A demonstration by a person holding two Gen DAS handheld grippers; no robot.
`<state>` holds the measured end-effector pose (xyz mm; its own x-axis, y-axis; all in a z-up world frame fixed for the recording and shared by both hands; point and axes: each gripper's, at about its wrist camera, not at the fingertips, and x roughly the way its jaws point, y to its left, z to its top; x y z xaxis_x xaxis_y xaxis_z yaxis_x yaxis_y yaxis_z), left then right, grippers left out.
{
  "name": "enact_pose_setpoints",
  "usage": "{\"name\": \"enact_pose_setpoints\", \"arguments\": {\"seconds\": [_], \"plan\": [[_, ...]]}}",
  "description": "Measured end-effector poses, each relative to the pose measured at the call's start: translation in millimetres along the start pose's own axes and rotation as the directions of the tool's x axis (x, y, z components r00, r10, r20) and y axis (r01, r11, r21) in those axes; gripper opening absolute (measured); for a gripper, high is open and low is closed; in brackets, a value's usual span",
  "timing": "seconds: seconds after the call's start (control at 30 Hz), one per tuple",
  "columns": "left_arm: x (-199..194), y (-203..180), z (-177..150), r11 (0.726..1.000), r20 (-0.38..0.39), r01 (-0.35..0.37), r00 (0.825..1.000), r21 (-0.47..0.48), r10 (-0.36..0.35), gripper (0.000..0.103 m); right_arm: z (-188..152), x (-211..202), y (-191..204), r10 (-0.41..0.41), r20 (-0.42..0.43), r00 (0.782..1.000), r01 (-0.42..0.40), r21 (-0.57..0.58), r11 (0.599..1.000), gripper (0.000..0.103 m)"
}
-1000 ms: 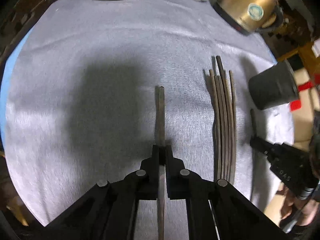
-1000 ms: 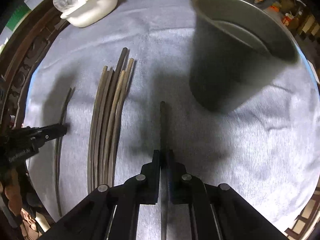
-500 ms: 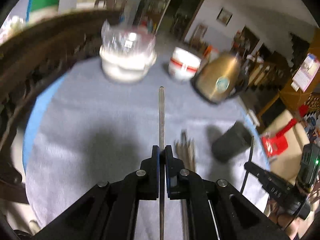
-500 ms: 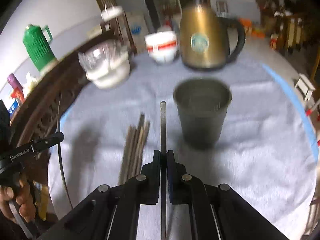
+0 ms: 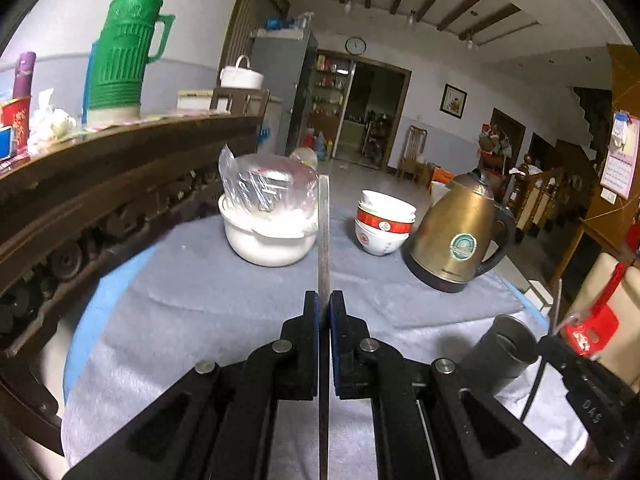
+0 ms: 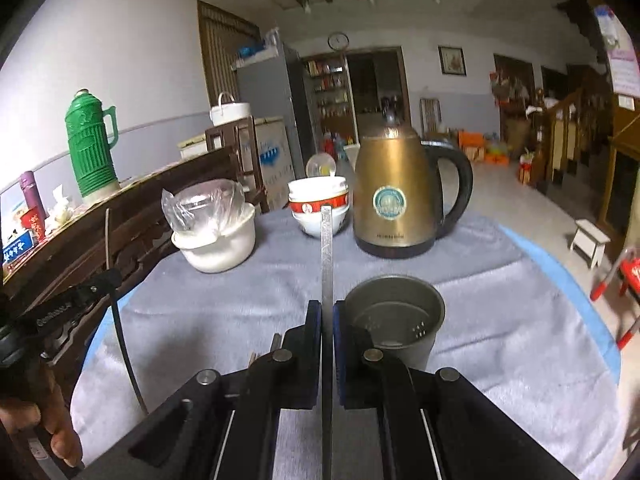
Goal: Organize utensils
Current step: 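Lift both held chopsticks upright off the cloth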
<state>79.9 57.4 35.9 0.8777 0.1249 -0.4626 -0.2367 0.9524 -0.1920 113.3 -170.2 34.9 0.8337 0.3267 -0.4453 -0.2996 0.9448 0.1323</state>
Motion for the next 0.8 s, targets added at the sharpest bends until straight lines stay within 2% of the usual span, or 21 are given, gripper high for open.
{"name": "enact_pose_setpoints", "arguments": {"seconds": [0.33, 0.8], "plan": [[-27, 6, -21, 1.0, 0.038, -0.005, 0.999, 0.025, 0.004, 0.005, -9, -27, -3, 0.01, 0.042, 0.999, -0.01, 0.011, 1.0, 0.006], [-75, 28, -38, 0.998, 0.061, 0.047, 0.997, -0.042, -0.045, 0.005, -25, -85, -6, 0.023, 0.076, 0.997, -0.024, 0.021, 0.999, 0.006]]}}
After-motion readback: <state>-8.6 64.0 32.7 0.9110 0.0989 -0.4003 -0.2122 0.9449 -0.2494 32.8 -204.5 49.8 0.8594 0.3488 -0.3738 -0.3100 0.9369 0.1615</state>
